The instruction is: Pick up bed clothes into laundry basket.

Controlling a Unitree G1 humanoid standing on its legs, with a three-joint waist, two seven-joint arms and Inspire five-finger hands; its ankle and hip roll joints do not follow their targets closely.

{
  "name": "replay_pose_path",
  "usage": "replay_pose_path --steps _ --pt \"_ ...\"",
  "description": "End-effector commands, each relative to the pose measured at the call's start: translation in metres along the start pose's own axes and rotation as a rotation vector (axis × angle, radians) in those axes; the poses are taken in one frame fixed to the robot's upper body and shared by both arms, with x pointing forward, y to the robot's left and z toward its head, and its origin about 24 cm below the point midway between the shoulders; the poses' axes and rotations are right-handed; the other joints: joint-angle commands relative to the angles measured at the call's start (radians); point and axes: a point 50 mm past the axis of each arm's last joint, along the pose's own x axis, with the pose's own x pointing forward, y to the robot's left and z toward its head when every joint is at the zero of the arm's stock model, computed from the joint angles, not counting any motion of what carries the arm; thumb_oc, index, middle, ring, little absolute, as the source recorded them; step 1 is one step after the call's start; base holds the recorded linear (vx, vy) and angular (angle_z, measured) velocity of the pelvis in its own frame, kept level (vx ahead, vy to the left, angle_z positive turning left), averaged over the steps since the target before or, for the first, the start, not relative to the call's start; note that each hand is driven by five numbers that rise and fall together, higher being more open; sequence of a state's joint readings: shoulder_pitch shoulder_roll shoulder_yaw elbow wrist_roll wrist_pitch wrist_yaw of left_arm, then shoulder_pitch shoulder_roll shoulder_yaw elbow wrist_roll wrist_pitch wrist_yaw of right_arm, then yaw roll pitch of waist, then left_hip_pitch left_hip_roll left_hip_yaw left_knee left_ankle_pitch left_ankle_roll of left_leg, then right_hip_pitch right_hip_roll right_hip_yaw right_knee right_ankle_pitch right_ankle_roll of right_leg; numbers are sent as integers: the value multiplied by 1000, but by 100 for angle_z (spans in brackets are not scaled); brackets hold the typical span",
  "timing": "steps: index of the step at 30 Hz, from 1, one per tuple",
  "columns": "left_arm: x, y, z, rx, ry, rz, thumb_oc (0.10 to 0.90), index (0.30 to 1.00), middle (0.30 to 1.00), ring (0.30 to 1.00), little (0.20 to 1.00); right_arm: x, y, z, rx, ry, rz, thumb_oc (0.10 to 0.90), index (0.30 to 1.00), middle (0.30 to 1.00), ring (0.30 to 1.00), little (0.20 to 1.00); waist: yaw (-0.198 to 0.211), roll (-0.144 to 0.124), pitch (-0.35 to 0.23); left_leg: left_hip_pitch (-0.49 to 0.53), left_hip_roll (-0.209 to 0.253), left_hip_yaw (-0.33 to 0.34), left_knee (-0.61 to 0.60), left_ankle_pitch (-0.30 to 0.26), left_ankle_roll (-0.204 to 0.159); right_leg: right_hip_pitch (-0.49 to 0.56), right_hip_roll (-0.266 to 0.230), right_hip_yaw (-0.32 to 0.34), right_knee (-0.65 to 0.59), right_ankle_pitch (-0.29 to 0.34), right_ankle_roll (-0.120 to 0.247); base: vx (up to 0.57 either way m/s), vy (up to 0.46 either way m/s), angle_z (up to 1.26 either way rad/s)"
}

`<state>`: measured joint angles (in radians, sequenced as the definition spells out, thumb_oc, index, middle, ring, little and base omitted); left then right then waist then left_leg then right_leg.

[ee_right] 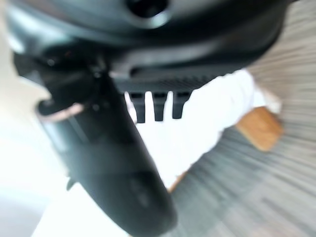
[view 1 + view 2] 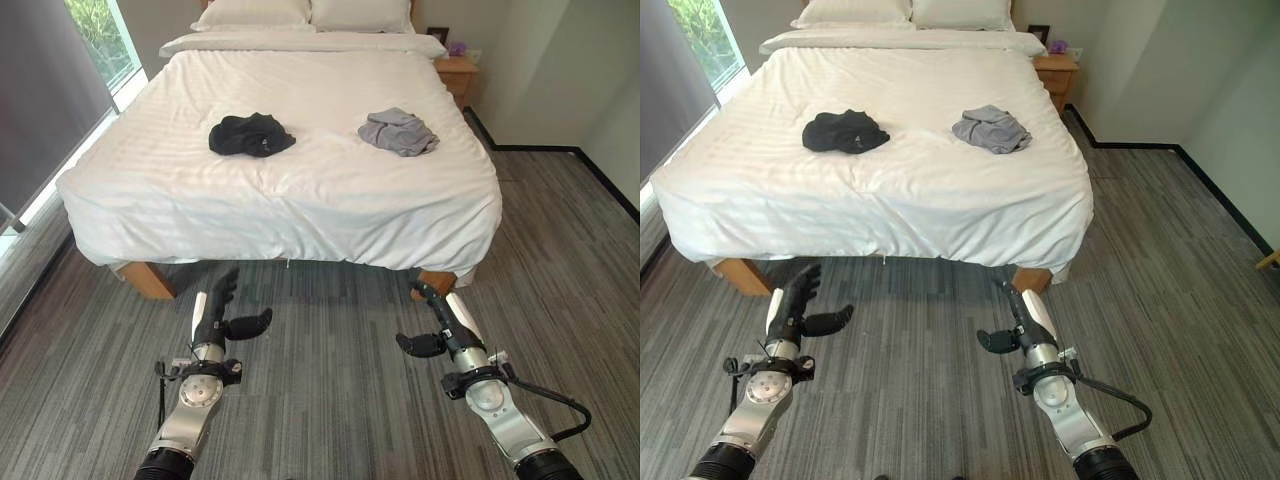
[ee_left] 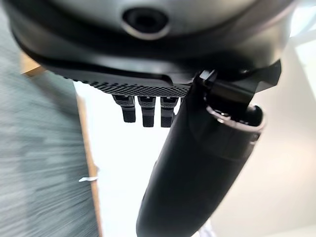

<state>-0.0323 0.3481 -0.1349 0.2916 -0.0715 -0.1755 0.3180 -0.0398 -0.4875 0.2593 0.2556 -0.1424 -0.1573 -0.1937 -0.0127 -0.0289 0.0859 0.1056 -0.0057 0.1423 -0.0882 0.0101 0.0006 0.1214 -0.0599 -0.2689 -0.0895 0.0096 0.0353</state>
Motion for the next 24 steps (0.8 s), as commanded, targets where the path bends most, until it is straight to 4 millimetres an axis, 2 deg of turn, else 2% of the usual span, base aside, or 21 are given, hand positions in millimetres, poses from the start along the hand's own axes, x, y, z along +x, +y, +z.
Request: replay_pose_path --steps 1,5,7,8,10,11,13,15,16,18,20,21,22,24 --pt "11 20 43 10 -260 122 800 900 900 900 900 8 -25 40 27 -232 -108 800 900 900 900 900 29 -11 -59 -41 90 58 1 31 -59 -2 -80 24 2 67 122 0 0 0" --pt "13 22 38 -31 -221 147 800 900 900 900 900 5 -23 44 57 -243 -113 800 900 900 900 900 25 -24 -34 -33 77 54 1 20 -36 -9 -79 35 36 73 120 1 33 -10" --pt "16 22 37 -25 -208 130 800 900 900 900 900 8 -22 48 67 -255 -122 800 900 900 900 900 18 -19 -6 -38 79 61 1 14 -23 -85 -83 41 167 71 139 -80 67 -13" --pt "16 22 35 -18 -197 118 800 900 900 900 900 8 -22 51 69 -266 -125 800 900 900 900 900 13 -15 2 -41 77 64 1 9 -15 -137 -94 53 264 84 165 -39 107 -24" --pt "17 19 33 -8 -182 94 800 900 900 900 900 7 -21 57 70 -285 -127 800 900 900 900 900 -15 8 32 -29 83 57 1 7 -5 -236 -96 75 441 147 204 30 145 -24" --pt "18 18 32 -10 -178 86 800 900 900 900 900 7 -21 59 81 -293 -129 800 900 900 900 900 -26 20 43 -21 92 56 1 3 -4 -271 -92 81 495 153 207 56 93 -11" --pt "18 17 33 -15 -178 75 800 900 900 900 900 6 -22 61 94 -299 -137 800 900 900 900 900 -35 24 50 -9 96 62 1 -8 -8 -308 -100 74 515 141 200 211 13 4" --pt "17 15 34 -33 -182 43 800 900 900 900 900 3 -24 61 109 -304 -145 800 900 900 900 900 -61 20 55 33 85 62 1 -50 -30 -313 -138 7 326 124 159 436 -107 4" --pt "17 14 36 -39 -190 34 800 900 900 900 900 2 -25 61 112 -301 -154 800 900 900 900 900 -67 13 57 48 76 58 1 -65 -40 -327 -157 -8 247 137 156 388 -164 4" --pt "21 10 36 -63 -183 26 800 900 900 900 900 4 -26 64 122 -310 -172 800 900 900 900 900 -93 14 69 97 93 44 1 -105 -71 -365 -195 -39 102 205 174 394 -214 11" --pt "26 3 41 -80 -197 10 800 900 900 900 900 7 -27 70 118 -327 -178 800 900 900 900 900 -125 30 82 141 122 35 1 -149 -99 -405 -228 -24 36 253 198 425 -214 47" --pt "25 1 40 -71 -196 -4 800 900 900 900 900 5 -26 70 111 -326 -173 800 900 900 900 900 -141 28 80 162 128 31 1 -169 -108 -416 -235 1 36 263 201 451 -196 63" --pt "23 -2 38 -73 -192 -20 800 900 900 900 900 3 -24 68 107 -321 -159 800 900 900 900 900 -152 23 71 184 130 29 1 -192 -115 -410 -231 26 35 273 201 452 -186 43" --pt "15 -10 31 -98 -164 -52 800 900 900 900 900 -1 -21 59 86 -290 -133 800 900 900 900 900 -165 24 52 234 149 25 1 -204 -121 -402 -215 54 51 292 193 440 -163 64"
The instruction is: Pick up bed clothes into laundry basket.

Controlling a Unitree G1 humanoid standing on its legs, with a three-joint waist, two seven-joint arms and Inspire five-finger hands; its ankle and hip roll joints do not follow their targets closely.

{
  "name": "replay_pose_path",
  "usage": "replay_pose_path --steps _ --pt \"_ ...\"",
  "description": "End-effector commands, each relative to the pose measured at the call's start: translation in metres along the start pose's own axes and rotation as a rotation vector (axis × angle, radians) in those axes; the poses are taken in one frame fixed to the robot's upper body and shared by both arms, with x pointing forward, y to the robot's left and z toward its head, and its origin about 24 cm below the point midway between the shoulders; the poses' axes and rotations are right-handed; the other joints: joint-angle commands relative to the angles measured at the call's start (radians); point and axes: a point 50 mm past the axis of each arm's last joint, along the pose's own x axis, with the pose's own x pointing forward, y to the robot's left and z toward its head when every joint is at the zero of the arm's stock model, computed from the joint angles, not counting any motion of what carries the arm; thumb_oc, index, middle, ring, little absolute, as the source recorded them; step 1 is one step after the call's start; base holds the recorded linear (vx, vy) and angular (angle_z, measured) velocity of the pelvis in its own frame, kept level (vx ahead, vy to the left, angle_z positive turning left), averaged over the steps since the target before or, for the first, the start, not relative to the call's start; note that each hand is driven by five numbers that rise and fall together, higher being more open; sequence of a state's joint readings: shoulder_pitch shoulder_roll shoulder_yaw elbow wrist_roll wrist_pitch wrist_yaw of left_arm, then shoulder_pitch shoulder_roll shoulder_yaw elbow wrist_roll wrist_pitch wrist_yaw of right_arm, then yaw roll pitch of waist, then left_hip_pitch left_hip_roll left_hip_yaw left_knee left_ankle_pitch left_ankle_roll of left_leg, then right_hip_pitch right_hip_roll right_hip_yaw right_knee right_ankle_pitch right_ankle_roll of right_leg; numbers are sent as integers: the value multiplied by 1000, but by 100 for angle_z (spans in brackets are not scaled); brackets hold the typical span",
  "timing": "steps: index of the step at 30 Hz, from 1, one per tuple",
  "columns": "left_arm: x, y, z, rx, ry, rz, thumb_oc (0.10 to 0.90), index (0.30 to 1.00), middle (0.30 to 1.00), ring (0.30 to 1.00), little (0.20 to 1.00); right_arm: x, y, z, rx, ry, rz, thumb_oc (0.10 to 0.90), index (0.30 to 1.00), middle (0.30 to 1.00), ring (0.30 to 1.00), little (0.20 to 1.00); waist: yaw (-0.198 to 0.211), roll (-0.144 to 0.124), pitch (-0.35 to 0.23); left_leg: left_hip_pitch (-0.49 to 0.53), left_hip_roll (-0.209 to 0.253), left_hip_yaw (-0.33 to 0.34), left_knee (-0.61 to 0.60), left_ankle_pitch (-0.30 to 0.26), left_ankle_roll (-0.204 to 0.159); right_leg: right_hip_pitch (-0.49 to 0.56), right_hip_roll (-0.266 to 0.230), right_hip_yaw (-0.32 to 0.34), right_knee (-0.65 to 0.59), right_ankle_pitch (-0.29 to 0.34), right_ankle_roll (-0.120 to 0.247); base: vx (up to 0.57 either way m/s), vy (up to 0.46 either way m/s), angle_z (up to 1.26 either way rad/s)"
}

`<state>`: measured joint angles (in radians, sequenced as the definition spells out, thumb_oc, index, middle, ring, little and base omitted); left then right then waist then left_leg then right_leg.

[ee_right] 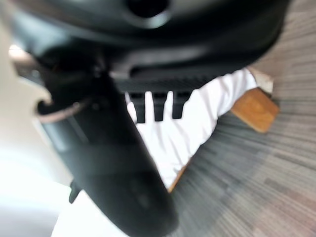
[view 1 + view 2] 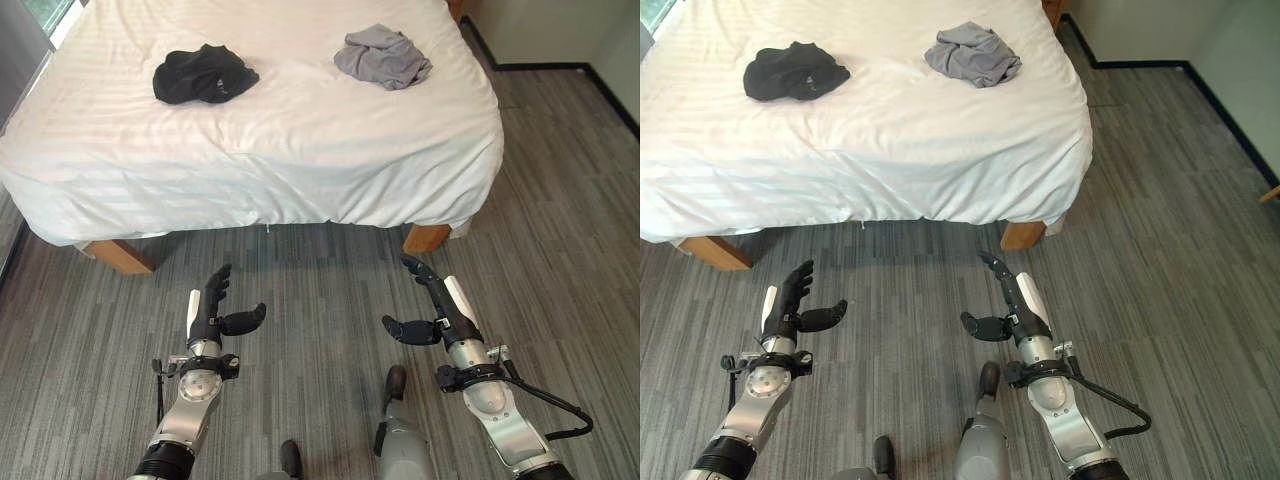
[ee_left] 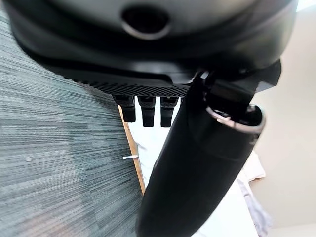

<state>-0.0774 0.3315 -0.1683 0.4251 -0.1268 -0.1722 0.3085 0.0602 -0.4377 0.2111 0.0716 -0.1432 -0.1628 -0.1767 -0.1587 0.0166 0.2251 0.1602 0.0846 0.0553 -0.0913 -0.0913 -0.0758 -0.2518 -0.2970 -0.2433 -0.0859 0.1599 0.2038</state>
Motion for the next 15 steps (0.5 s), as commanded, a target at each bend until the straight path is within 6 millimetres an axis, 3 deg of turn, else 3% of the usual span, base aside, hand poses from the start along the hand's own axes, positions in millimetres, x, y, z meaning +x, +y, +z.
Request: replay_pose_path --steps 1,2,4,5,6,7,8,9,11,13,15 --pt "3 -6 48 -86 -257 -53 800 900 900 900 900 17 -20 36 -5 -202 -87 800 900 900 900 900 -20 -7 -91 200 83 117 5 -39 -54 -23 43 31 60 136 16 457 -281 52" --pt "-2 -16 40 -156 -211 -81 800 900 900 900 900 19 -21 34 -24 -197 -70 800 900 900 900 900 -2 17 -90 127 154 129 191 104 -78 38 98 4 42 106 -28 391 -355 5" --pt "-2 -23 45 -170 -223 -118 800 900 900 900 900 23 -26 40 -28 -225 -76 800 900 900 900 900 23 -8 -74 -28 175 82 464 222 -68 104 110 -39 24 64 -85 273 -434 -19" --pt "-2 -24 48 -165 -238 -126 800 900 900 900 900 23 -29 42 -33 -238 -84 800 900 900 900 900 32 -24 -69 -71 200 106 557 261 -66 138 115 -64 15 37 -108 263 -383 -22" --pt "-2 -26 51 -162 -251 -137 800 900 900 900 900 23 -31 41 -41 -236 -83 800 900 900 900 900 43 -33 -67 -93 229 151 604 260 -59 170 124 -69 9 9 -121 424 -376 -19" --pt "-4 -29 55 -168 -267 -159 800 900 900 900 900 25 -33 41 -67 -234 -79 800 900 900 900 900 76 -55 -50 -189 216 218 674 206 -54 221 124 -57 -1 -29 -129 307 -225 -8" --pt "-3 -29 56 -168 -268 -159 800 900 900 900 900 25 -33 41 -67 -234 -80 800 900 900 900 900 77 -59 -52 -193 212 221 675 207 -50 216 119 -55 -1 -26 -129 329 -171 -8" --pt "-5 -30 56 -163 -273 -170 800 900 900 900 900 25 -34 39 -71 -223 -79 800 900 900 900 900 94 -62 -46 -255 203 258 661 181 -52 248 123 -57 -1 -47 -126 262 -43 -26" --pt "-9 -29 54 -155 -275 -182 800 900 900 900 900 24 -34 35 -74 -201 -77 800 900 900 900 900 117 -66 -49 -331 188 334 579 183 -54 293 133 -47 -1 -79 -118 368 -12 -14" --pt "-10 -29 48 -147 -251 -187 800 900 900 900 900 22 -33 29 -83 -176 -70 800 900 900 900 900 132 -66 -54 -359 183 420 446 212 -45 330 148 -49 -1 -103 -115 322 63 14" --pt "-10 -28 46 -140 -240 -186 800 900 900 900 900 22 -32 26 -90 -164 -68 800 900 900 900 900 136 -69 -55 -345 176 442 381 221 -46 352 146 -52 -1 -116 -109 281 87 -3"
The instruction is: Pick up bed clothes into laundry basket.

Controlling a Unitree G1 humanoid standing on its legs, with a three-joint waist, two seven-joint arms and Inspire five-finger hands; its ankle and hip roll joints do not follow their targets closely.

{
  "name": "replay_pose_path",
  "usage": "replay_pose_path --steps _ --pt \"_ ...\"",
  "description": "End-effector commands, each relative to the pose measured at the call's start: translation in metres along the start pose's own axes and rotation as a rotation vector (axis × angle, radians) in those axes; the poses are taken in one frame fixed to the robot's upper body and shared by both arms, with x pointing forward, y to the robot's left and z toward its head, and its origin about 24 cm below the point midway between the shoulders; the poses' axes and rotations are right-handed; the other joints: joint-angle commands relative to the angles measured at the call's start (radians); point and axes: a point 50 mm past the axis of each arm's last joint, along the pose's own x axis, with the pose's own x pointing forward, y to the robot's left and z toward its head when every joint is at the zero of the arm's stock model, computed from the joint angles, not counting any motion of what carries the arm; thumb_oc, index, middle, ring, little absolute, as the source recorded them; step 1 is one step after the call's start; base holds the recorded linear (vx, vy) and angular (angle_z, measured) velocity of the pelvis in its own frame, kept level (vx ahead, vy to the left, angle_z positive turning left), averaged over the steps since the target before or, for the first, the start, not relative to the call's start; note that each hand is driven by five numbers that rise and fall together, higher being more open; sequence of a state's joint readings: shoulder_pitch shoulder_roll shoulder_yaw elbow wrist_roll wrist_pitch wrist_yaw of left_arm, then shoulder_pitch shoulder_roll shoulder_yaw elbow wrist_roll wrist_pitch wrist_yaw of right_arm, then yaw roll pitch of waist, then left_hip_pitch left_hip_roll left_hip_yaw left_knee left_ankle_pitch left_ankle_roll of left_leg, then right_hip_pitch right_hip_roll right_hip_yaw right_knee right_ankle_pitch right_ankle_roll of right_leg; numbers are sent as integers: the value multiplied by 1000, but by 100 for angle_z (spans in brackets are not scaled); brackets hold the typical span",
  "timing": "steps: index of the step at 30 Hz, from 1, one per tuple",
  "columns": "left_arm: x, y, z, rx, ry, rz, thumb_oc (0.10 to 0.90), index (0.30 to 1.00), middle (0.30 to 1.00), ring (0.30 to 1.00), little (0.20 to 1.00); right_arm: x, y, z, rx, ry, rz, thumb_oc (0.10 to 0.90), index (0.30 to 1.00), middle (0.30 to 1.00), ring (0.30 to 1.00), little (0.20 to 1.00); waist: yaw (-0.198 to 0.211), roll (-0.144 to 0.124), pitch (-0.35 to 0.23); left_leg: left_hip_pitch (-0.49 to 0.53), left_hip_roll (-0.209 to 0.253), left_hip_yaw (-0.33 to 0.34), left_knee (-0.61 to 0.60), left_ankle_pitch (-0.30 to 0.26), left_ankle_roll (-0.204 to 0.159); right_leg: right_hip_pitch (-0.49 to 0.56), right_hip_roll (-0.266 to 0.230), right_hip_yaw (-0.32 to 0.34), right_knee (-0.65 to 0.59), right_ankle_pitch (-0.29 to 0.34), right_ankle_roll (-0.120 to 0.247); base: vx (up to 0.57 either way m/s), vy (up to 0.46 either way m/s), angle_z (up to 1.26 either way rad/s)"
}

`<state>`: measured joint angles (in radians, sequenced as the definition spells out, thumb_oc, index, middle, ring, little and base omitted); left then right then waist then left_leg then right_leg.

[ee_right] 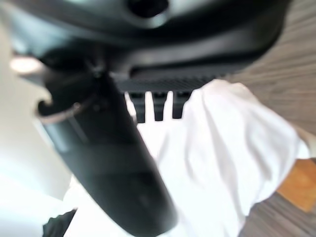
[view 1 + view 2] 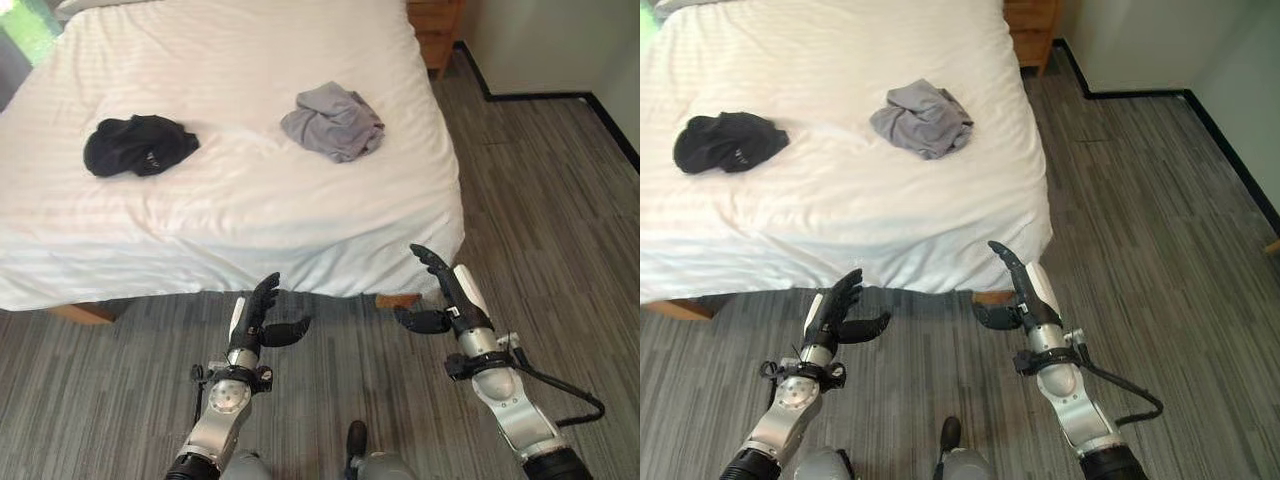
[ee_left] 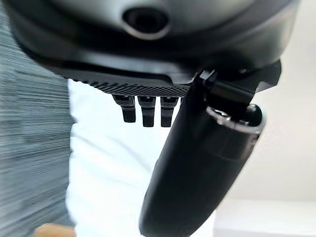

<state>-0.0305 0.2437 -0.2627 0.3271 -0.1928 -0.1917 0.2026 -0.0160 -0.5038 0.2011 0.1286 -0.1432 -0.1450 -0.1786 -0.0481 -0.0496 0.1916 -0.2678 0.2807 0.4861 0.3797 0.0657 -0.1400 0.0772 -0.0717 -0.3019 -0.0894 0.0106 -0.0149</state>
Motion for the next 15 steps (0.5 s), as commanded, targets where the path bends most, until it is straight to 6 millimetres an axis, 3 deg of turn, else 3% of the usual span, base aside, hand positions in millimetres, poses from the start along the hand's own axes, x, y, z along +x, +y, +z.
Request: replay_pose_path --steps 1,2,3,7,10,13,15 --pt "7 19 32 37 -173 31 800 900 900 900 900 8 -11 24 -13 -151 -50 800 900 900 900 900 32 4 -27 87 0 31 -202 101 15 61 -66 1 6 19 120 468 226 -12" --pt "5 23 27 43 -151 50 800 900 900 900 900 7 -11 25 -9 -152 -53 800 900 900 900 900 41 6 -32 102 22 23 -288 158 6 101 -63 2 12 11 133 602 280 -17" --pt "4 26 24 46 -139 63 800 900 900 900 900 5 -10 24 -3 -150 -52 800 900 900 900 900 43 2 -38 112 36 3 -324 175 -3 127 -67 2 16 -1 140 352 189 -21" --pt "-2 35 19 45 -115 103 800 900 900 900 900 3 -14 28 -29 -170 -63 800 900 900 900 900 55 12 -73 156 55 -55 -404 189 -2 164 -73 14 30 -32 164 279 188 -27" --pt "-7 51 12 67 -85 155 800 900 900 900 900 6 -30 23 -113 -151 -160 800 900 900 900 900 56 -14 -119 215 14 -43 -442 170 9 181 -112 19 81 -26 187 342 259 24" --pt "-8 65 20 109 -116 172 800 900 900 900 900 12 -66 23 -234 -140 -331 800 900 900 900 900 50 -46 -124 249 -39 -31 -455 124 44 140 -155 36 214 46 225 152 181 13" --pt "-7 66 21 109 -118 172 800 900 900 900 900 12 -66 23 -235 -141 -333 800 900 900 900 900 54 -45 -126 246 -38 -26 -458 128 48 132 -155 41 215 51 225 67 108 25"
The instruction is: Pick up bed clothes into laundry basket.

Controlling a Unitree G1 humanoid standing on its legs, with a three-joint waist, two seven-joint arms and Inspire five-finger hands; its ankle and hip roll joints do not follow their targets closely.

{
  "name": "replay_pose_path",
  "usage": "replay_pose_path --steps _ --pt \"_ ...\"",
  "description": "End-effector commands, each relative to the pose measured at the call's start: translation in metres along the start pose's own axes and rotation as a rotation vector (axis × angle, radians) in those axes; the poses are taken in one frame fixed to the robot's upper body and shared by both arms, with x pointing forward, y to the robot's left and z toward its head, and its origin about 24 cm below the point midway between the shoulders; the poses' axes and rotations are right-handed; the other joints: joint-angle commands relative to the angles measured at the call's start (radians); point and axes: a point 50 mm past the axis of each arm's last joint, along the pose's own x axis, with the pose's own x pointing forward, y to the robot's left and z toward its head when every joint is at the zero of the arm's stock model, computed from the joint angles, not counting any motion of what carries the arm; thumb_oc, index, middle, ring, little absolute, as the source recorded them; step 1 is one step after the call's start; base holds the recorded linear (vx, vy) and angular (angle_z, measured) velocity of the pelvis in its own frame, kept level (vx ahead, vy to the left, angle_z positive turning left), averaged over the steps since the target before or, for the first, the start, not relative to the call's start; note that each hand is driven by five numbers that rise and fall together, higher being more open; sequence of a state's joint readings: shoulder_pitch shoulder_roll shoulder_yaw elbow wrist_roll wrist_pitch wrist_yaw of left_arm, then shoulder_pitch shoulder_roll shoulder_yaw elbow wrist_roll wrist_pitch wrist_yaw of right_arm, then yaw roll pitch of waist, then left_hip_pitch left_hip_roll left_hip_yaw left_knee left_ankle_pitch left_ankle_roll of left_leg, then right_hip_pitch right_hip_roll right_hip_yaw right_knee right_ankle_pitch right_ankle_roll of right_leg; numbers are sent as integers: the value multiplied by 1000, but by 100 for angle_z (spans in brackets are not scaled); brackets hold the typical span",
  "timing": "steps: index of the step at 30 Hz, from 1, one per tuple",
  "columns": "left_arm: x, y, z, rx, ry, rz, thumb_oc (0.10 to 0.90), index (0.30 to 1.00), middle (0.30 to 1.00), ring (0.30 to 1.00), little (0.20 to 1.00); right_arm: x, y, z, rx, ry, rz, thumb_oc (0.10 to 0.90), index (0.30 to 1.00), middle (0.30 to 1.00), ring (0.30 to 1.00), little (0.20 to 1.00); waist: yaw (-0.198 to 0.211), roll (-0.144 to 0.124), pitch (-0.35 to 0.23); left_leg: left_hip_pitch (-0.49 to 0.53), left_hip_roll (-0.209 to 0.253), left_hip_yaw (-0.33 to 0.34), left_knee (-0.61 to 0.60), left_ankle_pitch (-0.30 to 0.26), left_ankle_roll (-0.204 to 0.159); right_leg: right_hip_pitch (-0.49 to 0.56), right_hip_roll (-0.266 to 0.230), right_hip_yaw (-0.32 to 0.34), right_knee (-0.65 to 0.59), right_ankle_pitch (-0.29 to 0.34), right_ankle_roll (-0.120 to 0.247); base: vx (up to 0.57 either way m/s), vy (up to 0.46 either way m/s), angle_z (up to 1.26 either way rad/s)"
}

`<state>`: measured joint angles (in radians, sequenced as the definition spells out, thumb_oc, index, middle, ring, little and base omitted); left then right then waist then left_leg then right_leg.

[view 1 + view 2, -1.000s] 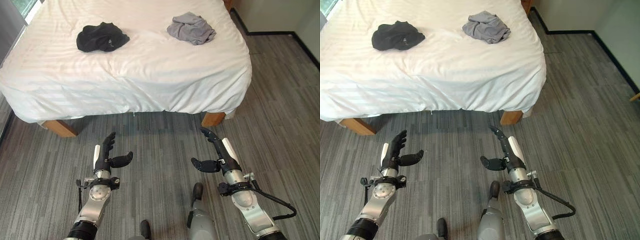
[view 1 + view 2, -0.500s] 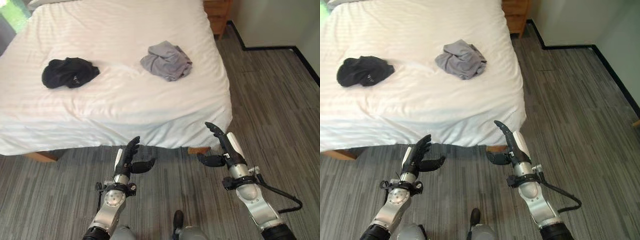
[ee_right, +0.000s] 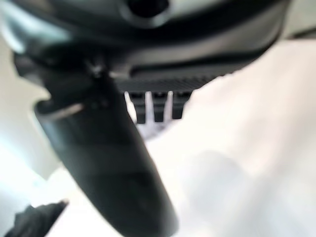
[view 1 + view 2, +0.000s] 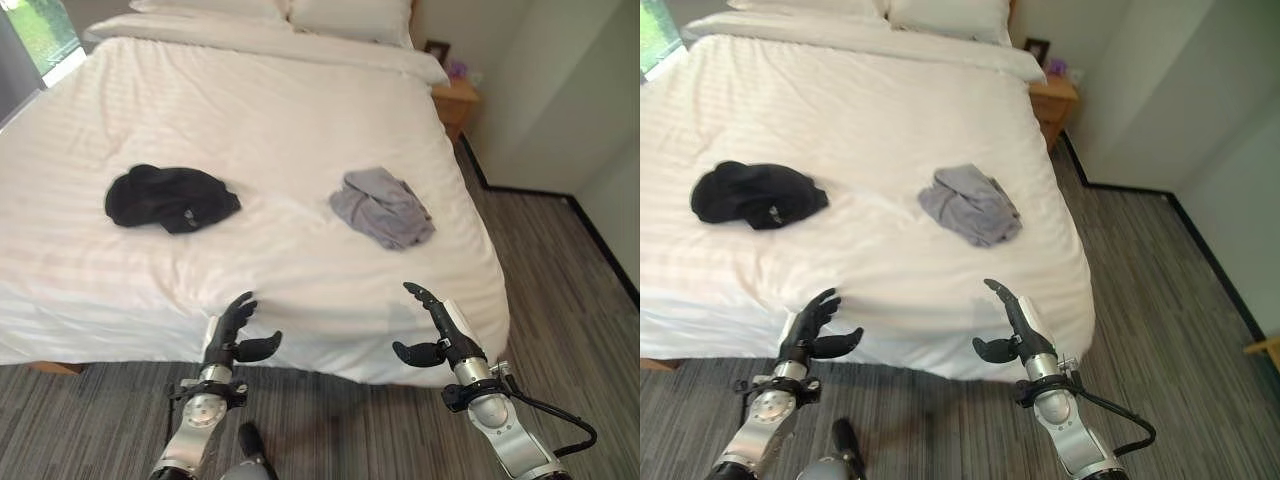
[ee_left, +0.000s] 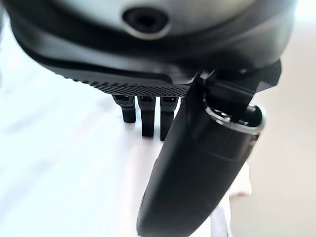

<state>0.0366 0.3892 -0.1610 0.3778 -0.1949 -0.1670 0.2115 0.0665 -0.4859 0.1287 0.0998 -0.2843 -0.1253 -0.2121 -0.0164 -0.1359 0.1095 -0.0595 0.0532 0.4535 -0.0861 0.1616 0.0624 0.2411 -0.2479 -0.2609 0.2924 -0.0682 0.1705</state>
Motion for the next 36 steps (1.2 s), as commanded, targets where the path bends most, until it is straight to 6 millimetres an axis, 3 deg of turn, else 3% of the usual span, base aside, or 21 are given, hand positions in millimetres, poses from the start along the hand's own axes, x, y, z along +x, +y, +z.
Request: replay_pose_path --steps 1,2,3,4,6,9,14,17,18,21,24,27,28,29,30,31,32,34,36 --pt "6 12 50 -25 -263 48 800 900 900 900 900 36 -95 38 -177 -189 -440 800 900 900 900 900 -3 29 -30 59 152 -14 1 -5 -131 -105 -1 40 -42 220 65 180 264 32" --pt "8 19 56 -4 -285 63 800 900 900 900 900 39 -123 54 -261 -234 -577 800 900 900 900 900 -14 41 -22 64 146 -17 -1 -24 -112 -184 9 79 47 241 69 179 262 35" --pt "8 19 56 -4 -286 63 800 900 900 900 900 39 -123 54 -261 -234 -577 800 900 900 900 900 -13 42 -23 62 147 -15 -1 -23 -112 -186 11 80 47 242 68 204 214 64" --pt "10 20 58 -8 -289 61 800 900 900 900 900 41 -143 75 -294 -299 -679 800 900 900 900 900 -30 47 -20 75 131 -38 -1 -47 -107 -240 38 101 47 200 50 207 109 52" --pt "12 20 55 -19 -275 58 800 900 900 900 900 43 -159 91 -324 -348 -730 800 900 900 900 900 -39 50 -17 81 122 -67 -1 -60 -112 -275 69 115 -34 143 27 226 50 38" --pt "13 18 54 -42 -268 41 800 900 900 900 900 49 -172 109 -334 -398 -752 800 900 900 900 900 -44 41 -19 93 108 -101 -1 -85 -120 -293 60 128 -206 143 17 159 -58 30" --pt "10 20 47 -56 -245 35 800 900 900 900 900 68 -177 98 -403 -316 -654 800 900 900 900 900 -2 4 -46 128 97 -120 -1 -108 -131 -222 39 96 -320 187 25 112 -69 56" --pt "6 22 42 -70 -229 45 800 900 900 900 900 75 -175 96 -412 -300 -621 800 900 900 900 900 4 3 -49 137 100 -119 -1 -108 -135 -199 37 80 -337 197 25 63 -72 3" --pt "0 29 30 -95 -184 73 800 900 900 900 900 93 -170 72 -432 -172 -508 800 900 900 900 900 36 -4 -59 128 115 -133 -1 -91 -155 -155 39 34 -368 197 23 91 -144 -1" --pt "-1 35 21 -92 -147 93 800 900 900 900 900 105 -159 52 -400 -70 -429 800 900 900 900 900 56 -1 -58 113 123 -146 -1 -79 -167 -143 42 9 -376 188 22 71 -108 35" --pt "0 44 14 -74 -118 117 800 900 900 900 900 114 -121 5 -335 144 -268 800 900 900 900 900 92 16 -52 94 134 -169 -1 -62 -182 -128 43 -27 -380 171 20 56 -80 39" --pt "2 44 13 -69 -111 113 800 900 900 900 900 107 -89 -30 -276 312 -148 800 900 900 900 900 117 28 -45 80 138 -183 -1 -52 -188 -126 44 -45 -380 162 18 31 -53 23" --pt "2 45 13 -69 -111 114 800 900 900 900 900 108 -88 -29 -275 310 -147 800 900 900 900 900 114 28 -46 79 139 -185 -1 -51 -189 -126 44 -47 -380 162 18 39 -52 33" --pt "3 45 11 -67 -102 104 800 900 900 900 900 99 -69 -49 -209 416 -88 800 900 900 900 900 129 38 -44 69 141 -197 -1 -45 -194 -125 45 -60 -380 156 18 35 -50 33" --pt "3 44 11 -72 -100 99 800 900 900 900 900 93 -63 -58 -191 462 -65 800 900 900 900 900 136 42 -43 65 141 -199 -1 -43 -196 -125 43 -66 -380 155 18 35 -62 28" --pt "4 44 11 -75 -99 93 800 900 900 900 900 87 -55 -66 -162 511 -49 664 695 695 695 695 142 46 -43 59 141 -205 -1 -42 -198 -125 42 -72 -380 151 18 18 -38 23" --pt "6 44 12 -71 -102 89 800 900 900 900 900 82 -52 -74 -130 555 -41 400 300 300 300 300 147 52 -43 55 141 -211 -1 -40 -199 -122 42 -79 -380 147 18 19 -33 21" --pt "7 44 14 -68 -109 89 800 900 900 900 900 77 -48 -79 -112 585 -28 400 300 300 300 300 151 57 -42 51 140 -215 -1 -38 -201 -119 42 -86 -380 144 18 22 -18 13" --pt "12 53 30 -37 -175 104 800 900 900 900 900 68 -50 -89 -93 620 -33 400 300 300 300 300 156 68 -47 48 137 -226 -1 -37 -204 -105 42 -98 -380 137 18 36 -13 7"
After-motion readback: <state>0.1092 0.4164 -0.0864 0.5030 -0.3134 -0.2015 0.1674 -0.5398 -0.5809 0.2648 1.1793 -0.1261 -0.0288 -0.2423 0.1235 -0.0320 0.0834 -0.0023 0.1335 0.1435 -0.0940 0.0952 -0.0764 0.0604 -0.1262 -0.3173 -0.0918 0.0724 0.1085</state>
